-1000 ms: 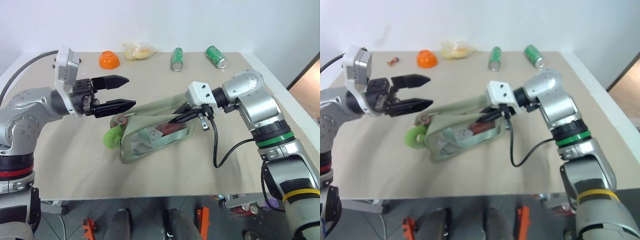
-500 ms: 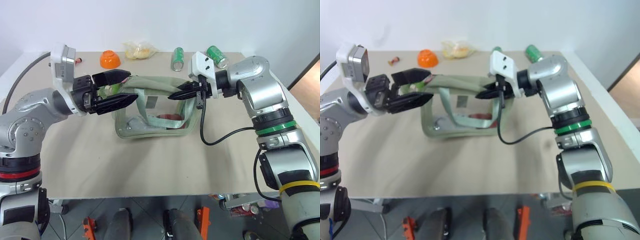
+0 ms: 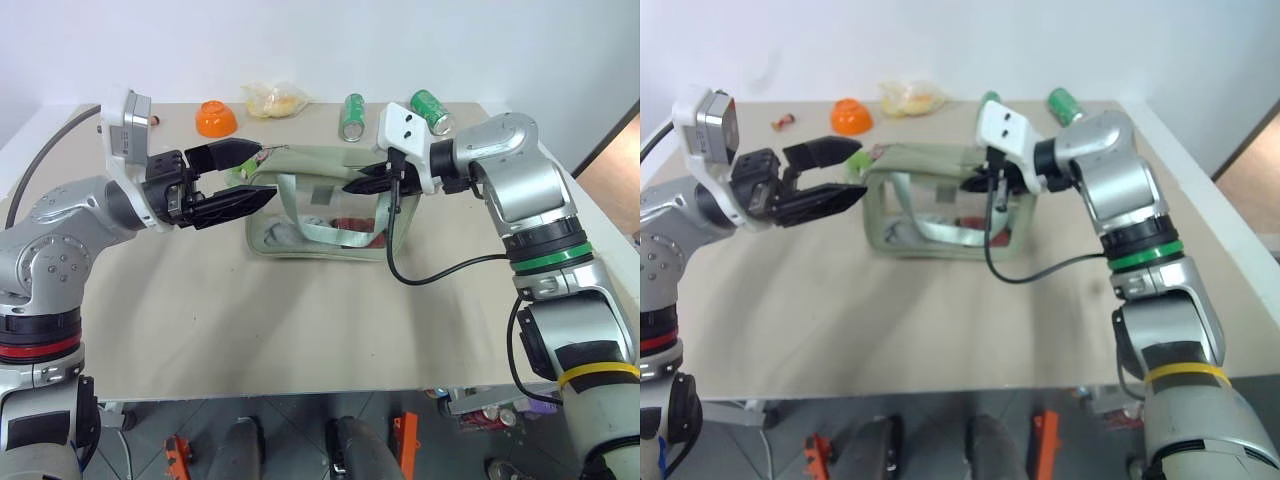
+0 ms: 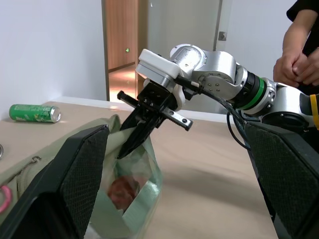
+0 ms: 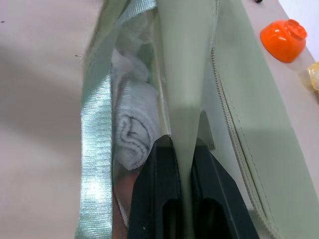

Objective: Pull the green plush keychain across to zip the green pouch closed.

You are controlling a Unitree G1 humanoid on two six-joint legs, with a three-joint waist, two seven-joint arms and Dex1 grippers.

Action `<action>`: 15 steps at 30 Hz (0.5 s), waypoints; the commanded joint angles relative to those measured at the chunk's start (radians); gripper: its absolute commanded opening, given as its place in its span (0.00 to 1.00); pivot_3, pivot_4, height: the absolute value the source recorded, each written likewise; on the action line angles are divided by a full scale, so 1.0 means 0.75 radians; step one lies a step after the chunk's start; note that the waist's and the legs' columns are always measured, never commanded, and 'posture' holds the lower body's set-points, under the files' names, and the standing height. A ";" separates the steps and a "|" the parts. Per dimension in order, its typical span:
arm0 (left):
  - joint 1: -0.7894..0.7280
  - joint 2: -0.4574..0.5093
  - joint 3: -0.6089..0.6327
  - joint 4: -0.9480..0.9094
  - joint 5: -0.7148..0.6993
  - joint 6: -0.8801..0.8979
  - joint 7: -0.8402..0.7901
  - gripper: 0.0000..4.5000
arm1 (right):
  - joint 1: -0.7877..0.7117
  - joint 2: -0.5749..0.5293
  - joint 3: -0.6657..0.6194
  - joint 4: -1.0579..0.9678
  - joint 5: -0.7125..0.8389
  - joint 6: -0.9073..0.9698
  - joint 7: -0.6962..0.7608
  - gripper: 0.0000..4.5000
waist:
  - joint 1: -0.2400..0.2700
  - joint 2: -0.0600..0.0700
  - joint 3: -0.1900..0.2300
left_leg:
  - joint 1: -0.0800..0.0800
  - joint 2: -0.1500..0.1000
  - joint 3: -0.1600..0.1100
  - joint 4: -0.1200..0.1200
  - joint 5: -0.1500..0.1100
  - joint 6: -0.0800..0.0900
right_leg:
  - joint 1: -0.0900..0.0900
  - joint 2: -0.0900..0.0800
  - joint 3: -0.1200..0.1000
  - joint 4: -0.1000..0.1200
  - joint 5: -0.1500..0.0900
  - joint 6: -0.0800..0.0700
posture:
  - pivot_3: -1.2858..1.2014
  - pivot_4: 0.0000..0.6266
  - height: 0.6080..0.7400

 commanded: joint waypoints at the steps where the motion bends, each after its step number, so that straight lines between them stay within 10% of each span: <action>1: -0.016 0.014 0.041 -0.030 -0.015 -0.012 0.007 1.00 | 0.026 0.033 -0.006 -0.093 0.037 0.033 0.009 0.16 | -0.001 0.000 0.000 | 0.000 0.000 0.000 0.000 0.000 0.000 | 0.000 0.000 0.000 0.000 0.000 0.000 | 0.52 0.24 1.00; 9: 0.000 0.049 0.065 -0.010 0.002 -0.016 0.013 1.00 | 0.031 0.004 -0.068 -0.098 0.103 0.055 0.049 0.75 | -0.001 0.000 0.000 | 0.001 0.000 0.000 0.000 0.000 0.000 | 0.000 0.001 0.000 0.000 0.001 0.000 | 0.52 0.24 1.00; 15: 0.009 0.097 0.110 0.085 0.026 -0.025 -0.004 1.00 | -0.012 -0.103 -0.264 -0.097 0.307 0.124 0.143 0.75 | 0.000 0.000 0.000 | 0.000 0.000 0.000 0.000 0.000 0.000 | 0.000 0.000 0.000 0.000 0.000 0.000 | 0.52 0.24 1.00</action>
